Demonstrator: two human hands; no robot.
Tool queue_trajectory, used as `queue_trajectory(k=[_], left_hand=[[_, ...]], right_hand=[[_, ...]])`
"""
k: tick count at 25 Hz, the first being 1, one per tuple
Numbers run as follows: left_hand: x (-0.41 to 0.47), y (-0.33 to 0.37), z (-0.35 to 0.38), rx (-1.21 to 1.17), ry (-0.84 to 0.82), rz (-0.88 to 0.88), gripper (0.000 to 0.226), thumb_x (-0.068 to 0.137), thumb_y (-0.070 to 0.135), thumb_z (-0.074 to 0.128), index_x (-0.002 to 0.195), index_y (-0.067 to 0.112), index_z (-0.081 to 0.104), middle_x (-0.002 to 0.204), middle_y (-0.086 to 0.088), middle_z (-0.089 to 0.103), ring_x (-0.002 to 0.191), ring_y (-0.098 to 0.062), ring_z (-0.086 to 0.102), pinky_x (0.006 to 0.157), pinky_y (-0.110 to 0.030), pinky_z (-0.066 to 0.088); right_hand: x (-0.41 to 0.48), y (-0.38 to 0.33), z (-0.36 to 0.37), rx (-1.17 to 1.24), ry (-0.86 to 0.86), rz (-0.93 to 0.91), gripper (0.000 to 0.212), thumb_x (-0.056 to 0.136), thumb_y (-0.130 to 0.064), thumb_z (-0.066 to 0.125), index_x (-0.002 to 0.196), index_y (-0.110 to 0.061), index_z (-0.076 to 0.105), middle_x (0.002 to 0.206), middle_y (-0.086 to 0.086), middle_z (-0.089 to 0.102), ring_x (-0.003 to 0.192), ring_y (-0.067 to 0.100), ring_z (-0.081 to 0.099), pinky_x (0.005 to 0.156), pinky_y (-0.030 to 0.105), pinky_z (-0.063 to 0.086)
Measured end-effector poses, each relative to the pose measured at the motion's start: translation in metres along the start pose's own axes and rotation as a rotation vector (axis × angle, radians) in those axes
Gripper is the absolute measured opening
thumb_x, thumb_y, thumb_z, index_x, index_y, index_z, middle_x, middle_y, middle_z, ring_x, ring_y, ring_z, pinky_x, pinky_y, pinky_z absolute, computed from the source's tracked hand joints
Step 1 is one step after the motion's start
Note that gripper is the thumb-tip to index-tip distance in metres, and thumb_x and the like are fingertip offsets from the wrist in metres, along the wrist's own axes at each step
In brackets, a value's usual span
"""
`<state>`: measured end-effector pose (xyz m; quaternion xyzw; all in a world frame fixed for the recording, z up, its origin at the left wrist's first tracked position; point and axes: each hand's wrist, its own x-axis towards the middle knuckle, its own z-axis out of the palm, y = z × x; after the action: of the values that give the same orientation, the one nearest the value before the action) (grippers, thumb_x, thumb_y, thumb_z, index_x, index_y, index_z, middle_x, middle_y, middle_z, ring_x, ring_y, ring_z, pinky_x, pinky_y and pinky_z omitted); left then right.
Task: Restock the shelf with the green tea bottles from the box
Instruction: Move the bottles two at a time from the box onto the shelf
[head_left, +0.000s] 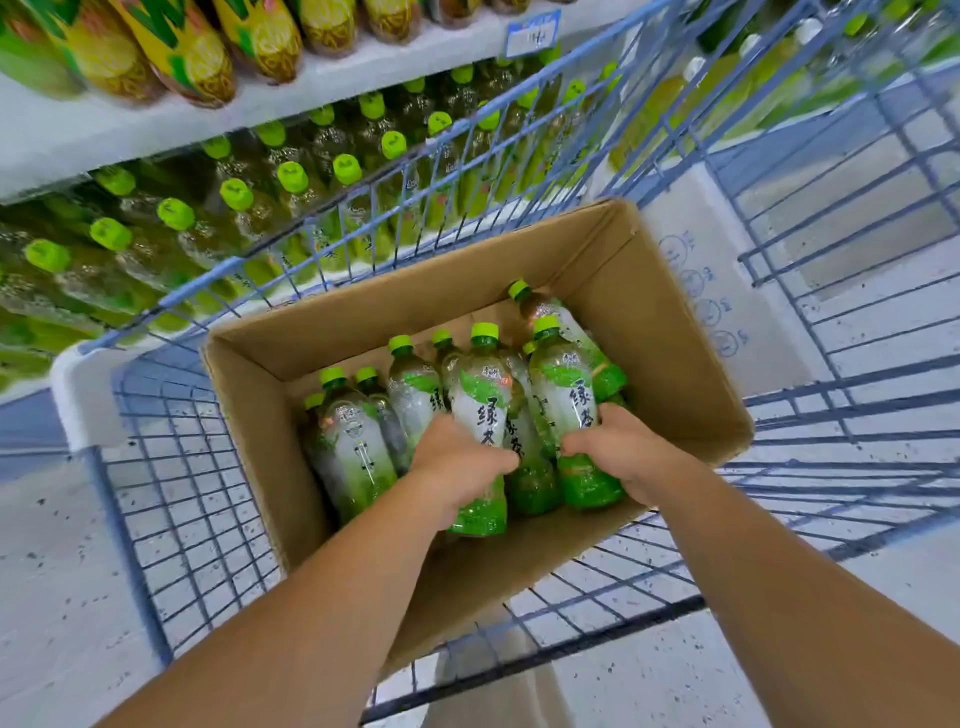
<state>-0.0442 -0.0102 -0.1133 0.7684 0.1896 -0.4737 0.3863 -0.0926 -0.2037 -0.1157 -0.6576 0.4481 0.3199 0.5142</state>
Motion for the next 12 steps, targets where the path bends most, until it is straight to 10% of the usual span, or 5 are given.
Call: queue_trajectory(k=[6, 12], left_hand=[[-0.074, -0.017, -0.056, -0.172, -0.041, 0.085, 0.042, 0.074, 0.018, 0.076, 0.112, 0.013, 0.06, 0.101, -0.013, 0.069, 0.088, -0.025, 0.066, 0.076, -0.043, 0.057], [-0.147, -0.025, -0.132, -0.292, -0.052, 0.244, 0.022, 0.074, 0.015, 0.077, 0.091, 0.023, 0.067, 0.079, 0.006, 0.076, 0.082, -0.024, 0.073, 0.08, -0.05, 0.06]], right_hand=[[-0.09, -0.025, 0.024, 0.05, 0.004, -0.08, 0.058, 0.073, -0.013, 0.077, 0.127, -0.006, 0.057, 0.119, 0.015, 0.067, 0.105, 0.032, 0.066, 0.094, 0.053, 0.055], [-0.183, -0.049, 0.069, 0.108, 0.095, -0.171, 0.05, 0.071, -0.011, 0.079, 0.118, -0.011, 0.061, 0.107, 0.008, 0.07, 0.097, 0.028, 0.068, 0.085, 0.048, 0.059]])
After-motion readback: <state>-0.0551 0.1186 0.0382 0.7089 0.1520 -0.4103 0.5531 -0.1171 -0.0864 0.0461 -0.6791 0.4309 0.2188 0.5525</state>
